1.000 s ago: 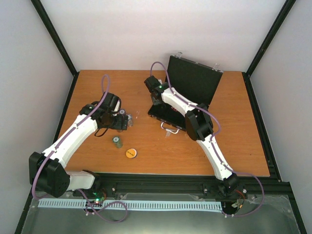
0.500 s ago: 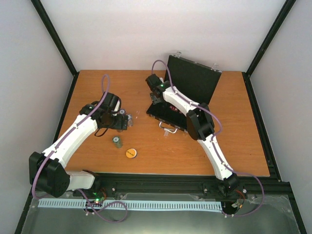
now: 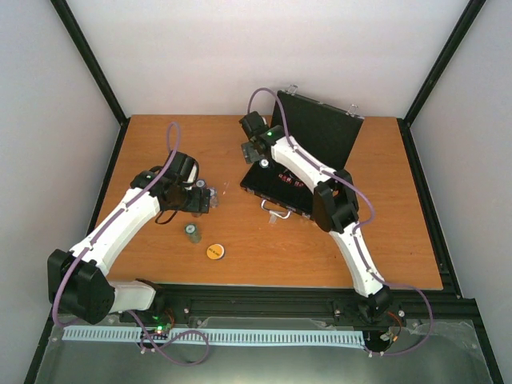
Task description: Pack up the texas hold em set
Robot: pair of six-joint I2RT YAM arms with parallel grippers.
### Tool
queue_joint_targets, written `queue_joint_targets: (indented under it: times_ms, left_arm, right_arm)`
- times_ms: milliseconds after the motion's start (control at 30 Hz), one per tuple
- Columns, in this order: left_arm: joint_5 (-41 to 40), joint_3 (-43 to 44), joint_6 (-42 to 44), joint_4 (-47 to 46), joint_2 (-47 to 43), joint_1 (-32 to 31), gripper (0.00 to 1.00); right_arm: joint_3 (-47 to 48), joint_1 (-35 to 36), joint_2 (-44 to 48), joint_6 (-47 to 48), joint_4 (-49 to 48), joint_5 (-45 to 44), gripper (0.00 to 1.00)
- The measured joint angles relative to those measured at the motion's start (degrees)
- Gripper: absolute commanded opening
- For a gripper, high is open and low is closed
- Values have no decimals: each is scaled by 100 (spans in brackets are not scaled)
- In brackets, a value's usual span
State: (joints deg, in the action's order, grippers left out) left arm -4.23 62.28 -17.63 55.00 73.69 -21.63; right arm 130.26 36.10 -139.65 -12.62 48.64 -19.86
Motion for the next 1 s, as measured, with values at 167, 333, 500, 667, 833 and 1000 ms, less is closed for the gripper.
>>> queue_joint_targets:
  times_ms: [167,333,500,667,833,1000]
  left_arm:
    - [2,7,0,4,0,0,100]
    - [-33,256,-2,81,-2,0,100]
    - [-72,605,-4,192,-98,0,100]
    - [-109,868,-59,332,-323,-2,100]
    - [-166,984,-195,466,-708,-2,100]
    - [-212,1023,-339,682,-1255,-2,100]
  right_arm:
    - [-254,46,468,87,133,184,100]
    - [-949,306,1178,133,385,334,100]
    - [-1757,752,1965,166,671,595,100]
    - [-2428,1368,2514,164,876,1008,100]
    - [-2914,2153,2614,57,894,1458,100]
    - [-3099,2833,2575,-155,881,1853,100]
